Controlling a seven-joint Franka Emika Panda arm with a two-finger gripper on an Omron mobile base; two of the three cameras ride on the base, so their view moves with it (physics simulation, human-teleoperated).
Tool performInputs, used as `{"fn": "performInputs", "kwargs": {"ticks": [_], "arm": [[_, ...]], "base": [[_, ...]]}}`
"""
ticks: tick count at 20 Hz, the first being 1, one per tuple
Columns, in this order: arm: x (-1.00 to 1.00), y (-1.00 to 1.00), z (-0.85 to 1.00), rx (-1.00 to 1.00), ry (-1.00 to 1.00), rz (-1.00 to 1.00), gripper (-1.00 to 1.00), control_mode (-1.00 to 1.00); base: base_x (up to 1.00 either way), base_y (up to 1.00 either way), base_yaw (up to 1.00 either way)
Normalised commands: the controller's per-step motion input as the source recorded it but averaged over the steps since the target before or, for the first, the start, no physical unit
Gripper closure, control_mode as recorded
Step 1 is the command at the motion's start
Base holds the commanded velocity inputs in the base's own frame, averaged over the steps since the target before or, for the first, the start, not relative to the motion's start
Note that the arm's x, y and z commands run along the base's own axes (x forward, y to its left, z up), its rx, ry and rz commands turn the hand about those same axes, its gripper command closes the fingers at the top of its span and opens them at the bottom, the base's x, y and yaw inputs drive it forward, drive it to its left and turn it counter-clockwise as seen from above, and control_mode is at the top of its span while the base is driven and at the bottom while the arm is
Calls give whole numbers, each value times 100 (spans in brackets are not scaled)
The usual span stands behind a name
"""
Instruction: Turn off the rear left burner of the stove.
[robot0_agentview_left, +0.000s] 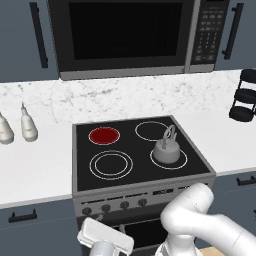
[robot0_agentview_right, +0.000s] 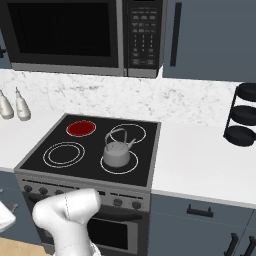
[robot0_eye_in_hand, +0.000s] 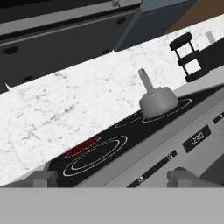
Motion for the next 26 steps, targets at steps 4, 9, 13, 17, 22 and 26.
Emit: {"fn": "performInputs", "kwargs": {"ticks": [4, 9, 13, 17, 22, 26], "arm": [[-12, -1, 0, 29, -14, 3, -100, -100], [-24, 0, 0, 67, -26, 0, -100, -100], [-2, 0, 0, 91, -24, 0, -100, -100], [0, 0, -9, 97, -25, 0, -100, -100], [0, 0, -43, 99, -27, 0, -100, -100], [0, 0, -78, 94, -31, 0, -100, -100]], "base": [[0, 0, 0], [0, 0, 0], [0, 0, 0], [0, 0, 0], [0, 0, 0], [0, 0, 0]]}}
